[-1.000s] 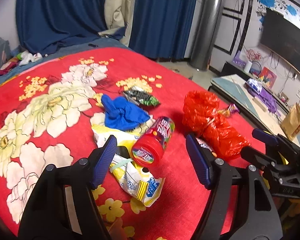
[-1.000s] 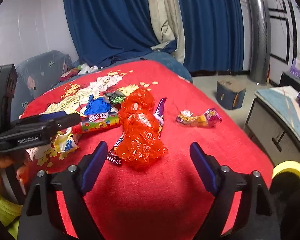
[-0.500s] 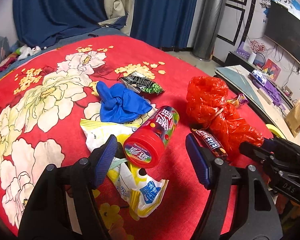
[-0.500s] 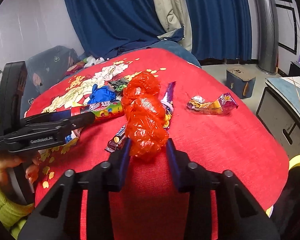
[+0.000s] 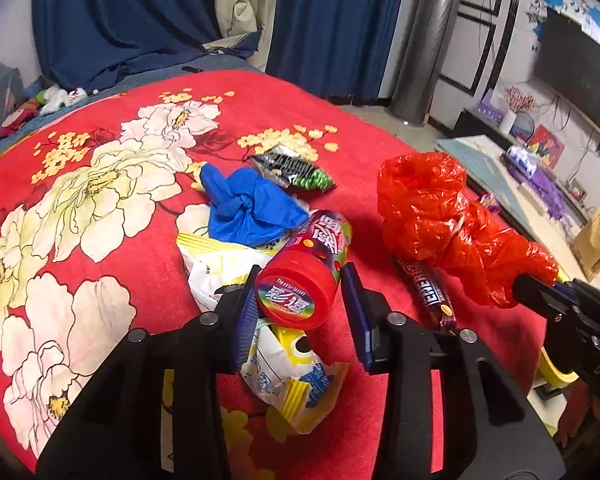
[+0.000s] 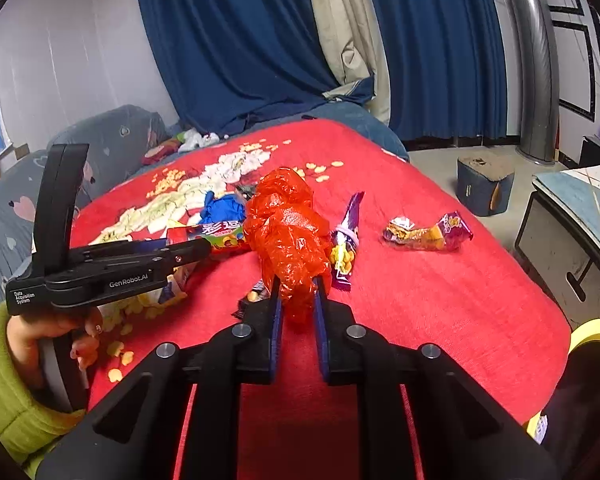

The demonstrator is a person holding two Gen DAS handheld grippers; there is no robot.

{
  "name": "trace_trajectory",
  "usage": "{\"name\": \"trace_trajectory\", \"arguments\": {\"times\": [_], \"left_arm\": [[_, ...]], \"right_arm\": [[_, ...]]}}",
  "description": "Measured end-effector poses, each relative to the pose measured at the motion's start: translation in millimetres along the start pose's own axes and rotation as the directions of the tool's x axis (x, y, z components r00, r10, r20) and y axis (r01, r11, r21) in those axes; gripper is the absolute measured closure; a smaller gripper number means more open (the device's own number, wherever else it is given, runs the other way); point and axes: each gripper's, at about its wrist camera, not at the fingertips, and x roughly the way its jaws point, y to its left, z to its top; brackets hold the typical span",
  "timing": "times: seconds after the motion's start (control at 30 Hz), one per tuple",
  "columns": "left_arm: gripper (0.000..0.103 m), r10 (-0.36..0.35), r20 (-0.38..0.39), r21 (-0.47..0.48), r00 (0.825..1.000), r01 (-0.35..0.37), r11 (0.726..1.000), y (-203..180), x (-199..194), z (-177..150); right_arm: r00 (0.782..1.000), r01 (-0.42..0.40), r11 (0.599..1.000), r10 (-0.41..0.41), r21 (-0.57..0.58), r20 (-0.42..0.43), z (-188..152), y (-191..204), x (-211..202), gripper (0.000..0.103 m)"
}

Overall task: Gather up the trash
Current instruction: 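Grasp the red plastic bag with the right tool while the left tool grasps the red candy tube, then carry the red bag and red candy tube in both tools over the yellow bin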

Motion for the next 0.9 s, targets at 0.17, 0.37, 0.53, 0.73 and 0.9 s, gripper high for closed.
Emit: {"name": "trace_trajectory", "arguments": {"times": [0.17,0.37,0.53,0.73,0.9], "left_arm": [[0.075,-0.042,0.052,-0.012,0.998,0.043,0.999,-4.3,-15.7,3.1],[0.076,-0.084,0.089,-0.025,0.992,0.087,0.996,-10.5,-31.4,7.6],[0.076,-0.106,0.123,-0.017,0.987,0.109,0.994,-19.0,-46.8,11.4],[0.076,-0.145,0.167,0.014,0.975,0.144,0.989,-34.8,-67.6,16.0],[0.076,-0.185,0.194,0.05,0.964,0.178,0.983,-50.5,-81.7,18.0]], "right_arm": [[1.0,0.0,1.0,0.0,-0.005,0.021,-1.0,0.5,-9.3,0.089],[0.999,0.004,1.0,-0.003,-0.017,0.047,-1.4,2.4,-22.5,0.089],[0.998,-0.001,1.0,0.003,-0.02,0.068,0.8,1.2,-35.0,0.089],[0.995,0.004,1.0,-0.002,-0.017,0.098,3.4,-3.6,-53.6,0.089],[0.993,0.019,1.0,-0.016,-0.021,0.114,7.8,-4.9,-63.9,0.089]]}}
